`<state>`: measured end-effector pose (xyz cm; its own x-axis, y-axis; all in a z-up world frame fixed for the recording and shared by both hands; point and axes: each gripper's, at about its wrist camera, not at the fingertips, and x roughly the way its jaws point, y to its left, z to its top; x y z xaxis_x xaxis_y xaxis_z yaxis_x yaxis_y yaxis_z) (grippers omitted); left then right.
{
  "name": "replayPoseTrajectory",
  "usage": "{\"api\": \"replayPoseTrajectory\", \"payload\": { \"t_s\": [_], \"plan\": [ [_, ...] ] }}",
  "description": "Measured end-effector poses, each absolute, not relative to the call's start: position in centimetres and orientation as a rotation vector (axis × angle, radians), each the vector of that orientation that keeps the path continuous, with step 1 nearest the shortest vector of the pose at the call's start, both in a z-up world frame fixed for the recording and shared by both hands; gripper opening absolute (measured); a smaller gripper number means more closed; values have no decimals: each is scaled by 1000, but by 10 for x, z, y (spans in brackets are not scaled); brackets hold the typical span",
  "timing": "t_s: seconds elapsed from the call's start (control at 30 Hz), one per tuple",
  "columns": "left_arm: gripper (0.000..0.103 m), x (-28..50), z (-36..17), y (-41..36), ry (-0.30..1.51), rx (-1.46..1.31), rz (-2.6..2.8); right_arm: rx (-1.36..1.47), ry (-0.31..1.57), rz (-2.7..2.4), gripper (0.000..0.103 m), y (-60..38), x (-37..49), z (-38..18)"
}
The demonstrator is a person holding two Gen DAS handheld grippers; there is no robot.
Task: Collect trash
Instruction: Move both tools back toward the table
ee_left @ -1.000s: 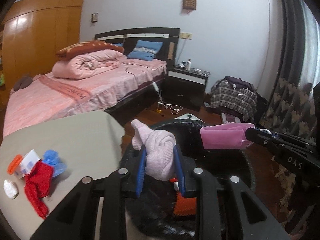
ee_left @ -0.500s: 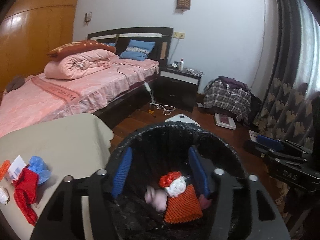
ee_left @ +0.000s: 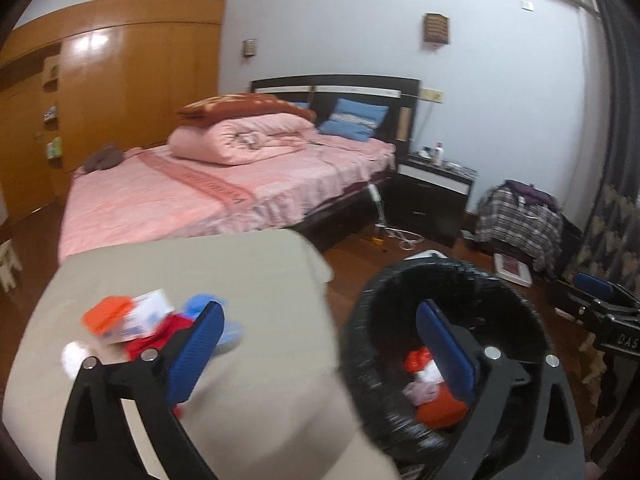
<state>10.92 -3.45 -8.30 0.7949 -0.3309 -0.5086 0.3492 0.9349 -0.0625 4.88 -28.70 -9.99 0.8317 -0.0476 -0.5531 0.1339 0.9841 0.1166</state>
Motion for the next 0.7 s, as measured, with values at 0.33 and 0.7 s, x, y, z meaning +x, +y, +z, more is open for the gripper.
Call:
{"api": "replayPoseTrajectory", "payload": {
  "t_s": [0.33, 0.7],
  "plan": [
    [95, 93, -92, 50, 549, 22, -162, 114, 587, 47, 97, -213, 78, -98],
    [95, 94, -111, 116, 575, -3, -26, 55, 598, 156, 97, -140, 111, -103]
  ]
}}
